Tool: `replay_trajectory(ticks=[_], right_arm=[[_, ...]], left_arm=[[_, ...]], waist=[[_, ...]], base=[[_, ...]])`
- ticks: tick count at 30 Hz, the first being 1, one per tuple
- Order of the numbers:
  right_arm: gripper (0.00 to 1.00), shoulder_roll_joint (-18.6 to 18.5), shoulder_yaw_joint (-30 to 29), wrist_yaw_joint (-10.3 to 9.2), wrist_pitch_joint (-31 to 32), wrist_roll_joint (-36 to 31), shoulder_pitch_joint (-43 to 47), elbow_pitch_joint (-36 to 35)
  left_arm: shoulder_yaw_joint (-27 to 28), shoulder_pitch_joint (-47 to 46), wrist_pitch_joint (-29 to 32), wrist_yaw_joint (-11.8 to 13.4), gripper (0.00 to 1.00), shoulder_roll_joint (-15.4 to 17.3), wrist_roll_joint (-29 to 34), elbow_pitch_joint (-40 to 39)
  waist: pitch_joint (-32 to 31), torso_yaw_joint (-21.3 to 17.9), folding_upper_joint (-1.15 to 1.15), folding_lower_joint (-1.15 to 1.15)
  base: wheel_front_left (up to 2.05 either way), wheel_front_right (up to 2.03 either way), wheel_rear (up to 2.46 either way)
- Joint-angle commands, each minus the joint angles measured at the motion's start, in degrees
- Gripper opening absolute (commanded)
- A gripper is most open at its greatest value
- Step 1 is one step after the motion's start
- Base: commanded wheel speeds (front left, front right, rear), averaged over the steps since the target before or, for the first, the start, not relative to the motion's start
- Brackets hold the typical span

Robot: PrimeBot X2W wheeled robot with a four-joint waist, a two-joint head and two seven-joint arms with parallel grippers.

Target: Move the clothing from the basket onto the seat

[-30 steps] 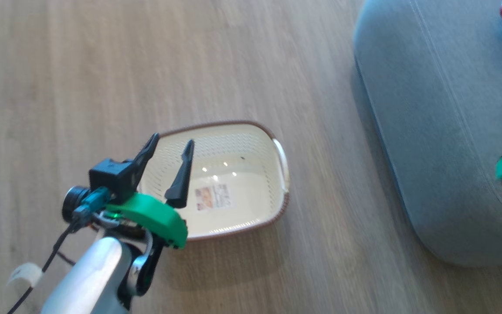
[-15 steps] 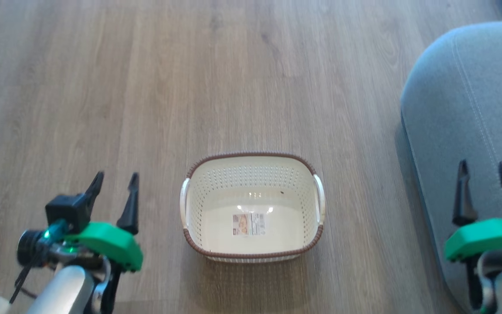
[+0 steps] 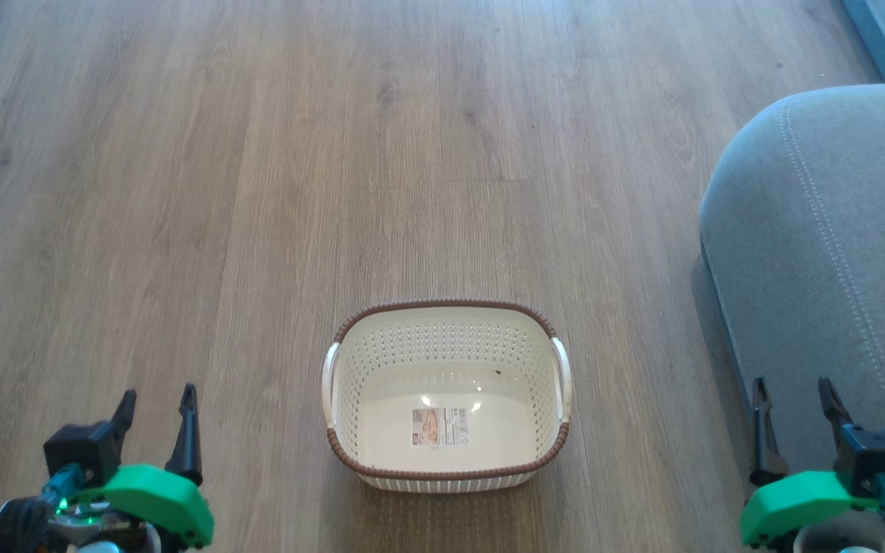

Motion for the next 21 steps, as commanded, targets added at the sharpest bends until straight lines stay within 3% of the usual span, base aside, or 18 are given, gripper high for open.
replay_trajectory(ticks=[1,5,6,11,21], right_arm=[[1.0,-0.4,1.5,0.4,-0.7,-0.6,-1.2,-2.0],[1.0,-0.3,1.4,0.4,-0.8,-0.9,-1.3,-3.0],[0.0,0.3,0.0,0.0,0.0,-0.3,0.1,-1.1],[0.0,0.5,0.2,0.0,0.2,0.1,0.5,3.3],[0.0,0.5,0.0,0.03,1.7,6.4,-0.4,3.4]], left_arm=[[3.4,-2.3,-0.7,-0.3,1.0,1.3,0.7,-1.6],[5.2,-1.5,-0.7,-1.1,1.0,0.5,2.0,-2.7],[2.8,0.7,0.0,-1.1,0.0,-0.6,1.8,-1.1],[1.5,2.4,0.2,-1.1,0.0,-2.9,1.6,2.4],[3.4,1.8,1.7,-2.3,0.0,-4.0,-2.8,2.1]], waist=[[-0.2,-0.1,0.0,0.01],[-0.2,-0.2,0.0,0.01],[-0.3,-0.2,0.0,0.01],[-0.3,-0.2,0.0,0.01],[-0.3,-0.3,0.0,0.01]], base=[[0.0,0.0,0.0],[0.0,0.0,0.0],[0.0,0.0,0.0],[0.0,0.0,0.0],[0.0,0.0,0.0]])
